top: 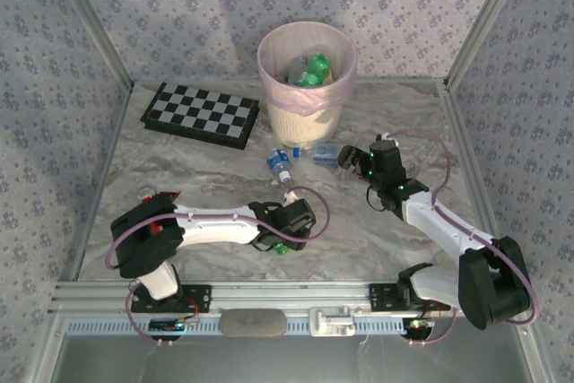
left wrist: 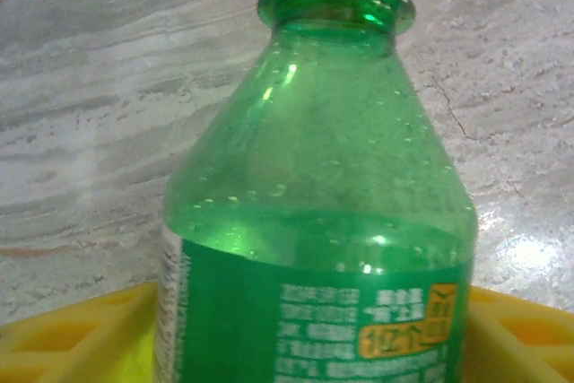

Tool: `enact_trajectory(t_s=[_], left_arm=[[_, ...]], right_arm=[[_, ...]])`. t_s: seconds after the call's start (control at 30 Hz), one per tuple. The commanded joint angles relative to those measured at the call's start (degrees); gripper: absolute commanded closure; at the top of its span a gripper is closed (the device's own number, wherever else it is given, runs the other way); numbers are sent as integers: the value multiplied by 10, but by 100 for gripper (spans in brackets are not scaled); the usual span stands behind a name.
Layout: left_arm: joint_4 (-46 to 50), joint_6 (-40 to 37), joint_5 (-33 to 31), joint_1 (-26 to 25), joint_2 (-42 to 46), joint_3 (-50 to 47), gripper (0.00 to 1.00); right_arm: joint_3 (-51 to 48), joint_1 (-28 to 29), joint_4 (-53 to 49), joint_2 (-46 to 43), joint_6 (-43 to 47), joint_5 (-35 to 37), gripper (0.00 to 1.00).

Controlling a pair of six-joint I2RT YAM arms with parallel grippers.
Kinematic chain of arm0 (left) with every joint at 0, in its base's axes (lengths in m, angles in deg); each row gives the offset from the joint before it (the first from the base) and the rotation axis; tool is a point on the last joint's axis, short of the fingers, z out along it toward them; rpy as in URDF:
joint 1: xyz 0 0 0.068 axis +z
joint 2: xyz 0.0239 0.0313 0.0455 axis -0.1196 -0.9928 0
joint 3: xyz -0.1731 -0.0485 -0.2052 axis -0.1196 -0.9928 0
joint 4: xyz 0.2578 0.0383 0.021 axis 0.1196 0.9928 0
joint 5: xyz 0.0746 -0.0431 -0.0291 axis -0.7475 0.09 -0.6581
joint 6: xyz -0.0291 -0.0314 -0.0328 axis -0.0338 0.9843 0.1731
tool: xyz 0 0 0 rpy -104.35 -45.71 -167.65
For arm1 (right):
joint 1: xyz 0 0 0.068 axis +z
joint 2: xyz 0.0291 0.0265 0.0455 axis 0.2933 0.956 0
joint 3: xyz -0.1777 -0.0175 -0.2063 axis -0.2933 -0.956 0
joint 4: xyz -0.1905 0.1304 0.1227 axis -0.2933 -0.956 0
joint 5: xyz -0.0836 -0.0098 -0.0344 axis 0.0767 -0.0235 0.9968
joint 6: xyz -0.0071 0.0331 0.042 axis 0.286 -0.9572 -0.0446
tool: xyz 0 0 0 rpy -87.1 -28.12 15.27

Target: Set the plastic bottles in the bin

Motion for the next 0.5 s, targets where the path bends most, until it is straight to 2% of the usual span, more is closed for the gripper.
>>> enact_trajectory(t_s=[0.0, 0.3, 0.47], left_arm=[[17, -2, 3, -3, -4, 15, 32], [13, 0, -3, -3, 6, 7, 44], [14, 0, -25, 1, 36, -1, 46]], right_arm=[[-4, -4, 2, -2, -9, 15, 1], [-4, -4, 4, 1, -12, 14, 1], [-5, -4, 5, 2, -14, 12, 1]])
